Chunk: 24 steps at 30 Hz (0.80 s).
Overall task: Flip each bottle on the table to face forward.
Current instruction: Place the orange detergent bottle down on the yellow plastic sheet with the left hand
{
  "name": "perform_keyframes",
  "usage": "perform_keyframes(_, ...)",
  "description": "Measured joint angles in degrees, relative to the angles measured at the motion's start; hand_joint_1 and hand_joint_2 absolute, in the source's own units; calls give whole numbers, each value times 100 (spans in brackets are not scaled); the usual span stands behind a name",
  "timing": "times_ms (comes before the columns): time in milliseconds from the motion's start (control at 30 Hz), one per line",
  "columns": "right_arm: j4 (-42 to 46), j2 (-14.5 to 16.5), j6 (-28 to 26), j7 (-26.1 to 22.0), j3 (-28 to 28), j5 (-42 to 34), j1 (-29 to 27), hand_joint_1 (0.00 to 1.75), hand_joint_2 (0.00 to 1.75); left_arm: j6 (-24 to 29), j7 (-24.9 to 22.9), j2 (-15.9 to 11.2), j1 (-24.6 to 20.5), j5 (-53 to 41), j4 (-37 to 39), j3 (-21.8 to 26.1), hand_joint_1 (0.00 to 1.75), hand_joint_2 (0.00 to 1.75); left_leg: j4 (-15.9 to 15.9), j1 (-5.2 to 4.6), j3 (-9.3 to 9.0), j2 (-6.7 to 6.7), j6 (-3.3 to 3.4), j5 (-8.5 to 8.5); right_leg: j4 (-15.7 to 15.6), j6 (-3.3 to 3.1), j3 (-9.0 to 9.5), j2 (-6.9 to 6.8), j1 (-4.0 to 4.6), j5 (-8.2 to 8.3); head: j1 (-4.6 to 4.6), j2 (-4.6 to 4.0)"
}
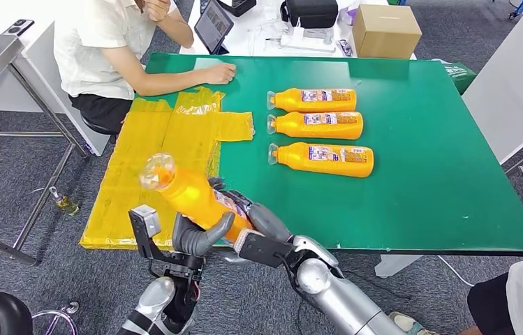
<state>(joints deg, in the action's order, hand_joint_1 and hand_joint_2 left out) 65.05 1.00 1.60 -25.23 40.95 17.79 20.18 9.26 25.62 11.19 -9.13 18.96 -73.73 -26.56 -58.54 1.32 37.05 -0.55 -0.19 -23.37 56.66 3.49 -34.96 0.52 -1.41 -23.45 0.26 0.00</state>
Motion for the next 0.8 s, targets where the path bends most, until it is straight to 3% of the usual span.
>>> perform_keyframes(100, 45, 15, -231, -90, 5, 32, -57, 0, 175, -3, 27, -14, 67, 119, -103, 63, 175, 175, 0, 0, 0, 0, 0, 0, 0, 0, 0, 0, 0, 0, 1, 0)
perform_keyframes(367, 518, 139, -1718, -357, -84, 480, -674, 0, 175, -321, -314, -55, 325, 1014, -595, 528, 175, 175, 1, 0, 0, 1, -2, -3, 0, -1, -4, 1, 0, -2, 1, 0)
perform_keyframes(567, 885, 260, -3733, -916, -403, 944, -1254, 0, 175, 1949, -23, -306, 68, -898, -218, 1036, 175, 175, 2, 5, 0, 1, -2, -1, 0, -2, -5, 0, 4, -2, 1, 0)
perform_keyframes(667, 1110, 298, -4082, -969, -464, 1028, -1408, 0, 175, 2263, 74, -388, -135, -1186, 84, 1241, 175, 175, 2, 5, -1, 1, -2, -1, 0, -2, -4, 1, 4, -1, 1, 0)
perform_keyframes(800, 1291, 329, -4117, -981, -507, 1056, -1511, 0, 175, 2315, 79, -447, -257, -1254, 323, 1389, 175, 175, 2, 4, 0, 1, -1, -1, 0, -2, -3, 1, 3, 0, 2, 0)
